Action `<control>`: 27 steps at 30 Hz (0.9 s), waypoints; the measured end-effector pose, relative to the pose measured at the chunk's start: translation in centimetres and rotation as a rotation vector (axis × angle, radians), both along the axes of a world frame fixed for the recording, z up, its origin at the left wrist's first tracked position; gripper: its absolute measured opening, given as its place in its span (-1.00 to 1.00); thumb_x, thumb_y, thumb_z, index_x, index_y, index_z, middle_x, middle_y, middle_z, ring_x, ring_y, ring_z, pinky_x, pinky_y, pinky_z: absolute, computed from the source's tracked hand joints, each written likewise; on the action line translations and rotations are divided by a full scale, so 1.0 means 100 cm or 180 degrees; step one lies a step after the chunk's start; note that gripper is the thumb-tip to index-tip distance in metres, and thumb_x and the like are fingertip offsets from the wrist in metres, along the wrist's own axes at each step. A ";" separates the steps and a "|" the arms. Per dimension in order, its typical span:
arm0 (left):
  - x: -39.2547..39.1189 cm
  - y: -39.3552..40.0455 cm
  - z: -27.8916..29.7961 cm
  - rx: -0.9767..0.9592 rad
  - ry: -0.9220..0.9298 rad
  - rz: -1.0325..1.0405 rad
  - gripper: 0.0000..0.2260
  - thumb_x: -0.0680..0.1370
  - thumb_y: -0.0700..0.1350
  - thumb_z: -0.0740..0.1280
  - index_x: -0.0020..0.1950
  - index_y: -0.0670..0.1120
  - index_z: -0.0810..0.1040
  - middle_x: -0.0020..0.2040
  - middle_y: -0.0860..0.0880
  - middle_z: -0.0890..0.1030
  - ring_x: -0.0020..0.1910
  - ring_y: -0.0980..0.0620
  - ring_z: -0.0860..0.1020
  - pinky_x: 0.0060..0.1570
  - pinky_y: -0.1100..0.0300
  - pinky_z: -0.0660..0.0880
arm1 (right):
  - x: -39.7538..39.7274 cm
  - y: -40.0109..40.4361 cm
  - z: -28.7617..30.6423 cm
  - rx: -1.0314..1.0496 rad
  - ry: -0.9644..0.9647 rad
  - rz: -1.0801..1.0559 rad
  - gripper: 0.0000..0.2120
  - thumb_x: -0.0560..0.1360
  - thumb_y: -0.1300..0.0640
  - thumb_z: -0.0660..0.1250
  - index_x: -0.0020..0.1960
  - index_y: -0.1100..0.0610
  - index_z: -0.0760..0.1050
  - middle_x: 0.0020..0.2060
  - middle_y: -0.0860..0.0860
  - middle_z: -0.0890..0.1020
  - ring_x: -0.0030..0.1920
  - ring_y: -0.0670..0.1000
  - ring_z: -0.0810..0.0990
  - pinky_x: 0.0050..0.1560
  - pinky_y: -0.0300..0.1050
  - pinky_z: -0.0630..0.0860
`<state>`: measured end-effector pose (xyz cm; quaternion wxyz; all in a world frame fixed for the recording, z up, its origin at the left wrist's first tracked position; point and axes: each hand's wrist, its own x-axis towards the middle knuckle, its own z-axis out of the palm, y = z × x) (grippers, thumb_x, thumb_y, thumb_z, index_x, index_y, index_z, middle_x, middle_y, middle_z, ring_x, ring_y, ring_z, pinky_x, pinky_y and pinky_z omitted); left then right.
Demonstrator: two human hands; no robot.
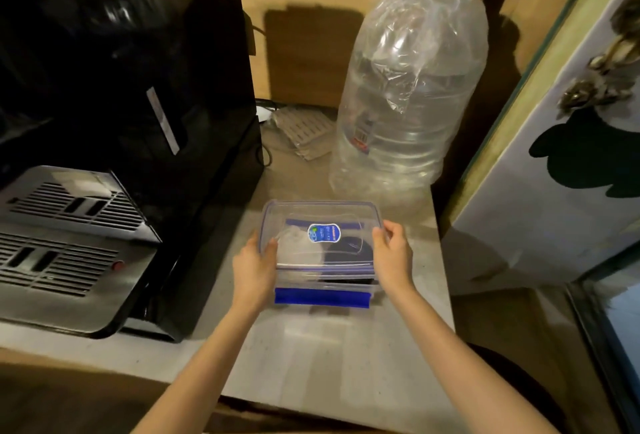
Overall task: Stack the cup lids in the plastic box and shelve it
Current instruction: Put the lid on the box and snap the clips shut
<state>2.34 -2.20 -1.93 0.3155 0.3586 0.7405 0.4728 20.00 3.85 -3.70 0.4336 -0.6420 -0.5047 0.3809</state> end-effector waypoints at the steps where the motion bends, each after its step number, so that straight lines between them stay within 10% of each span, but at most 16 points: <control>1: -0.002 0.001 -0.004 -0.0094 -0.0067 -0.0014 -0.69 0.58 -0.10 0.17 0.31 -0.13 0.36 0.13 -0.10 0.55 -0.10 0.02 0.52 -0.19 0.16 0.50 | 0.001 -0.002 -0.005 -0.0040 -0.0046 0.0002 -0.73 0.58 0.11 0.14 0.23 0.20 0.37 0.09 0.13 0.56 0.03 0.08 0.57 -0.11 -0.07 0.55; 12: -0.011 0.010 -0.022 -0.0211 -0.0341 -0.0088 -0.93 0.55 -0.07 0.22 0.03 0.04 0.42 -0.21 0.12 0.57 -0.26 0.10 0.61 -0.37 0.21 0.54 | 0.005 -0.008 -0.014 -0.0313 -0.0065 0.0037 -0.67 0.59 0.09 0.10 0.33 0.13 0.31 0.21 0.15 0.51 0.13 0.09 0.56 -0.04 -0.02 0.60; 18: -0.019 0.008 -0.025 -0.0135 -0.0764 -0.0090 -0.61 0.53 -0.12 0.27 0.35 0.04 0.32 0.08 0.11 0.47 -0.14 0.11 0.53 -0.38 0.25 0.54 | 0.014 -0.012 -0.020 -0.0372 -0.0019 0.0187 -0.64 0.58 0.08 0.15 0.37 0.08 0.29 0.26 0.12 0.50 0.16 0.05 0.54 -0.09 -0.05 0.61; 27: -0.033 0.009 -0.029 -0.0217 -0.0487 -0.0574 -0.67 0.52 -0.11 0.29 0.29 0.00 0.44 0.28 -0.07 0.50 -0.07 0.08 0.56 -0.40 0.39 0.51 | 0.019 -0.004 -0.016 -0.0236 -0.0114 0.0099 -0.59 0.51 0.17 0.29 0.35 0.08 0.34 0.32 0.08 0.46 0.22 0.04 0.48 -0.02 -0.08 0.59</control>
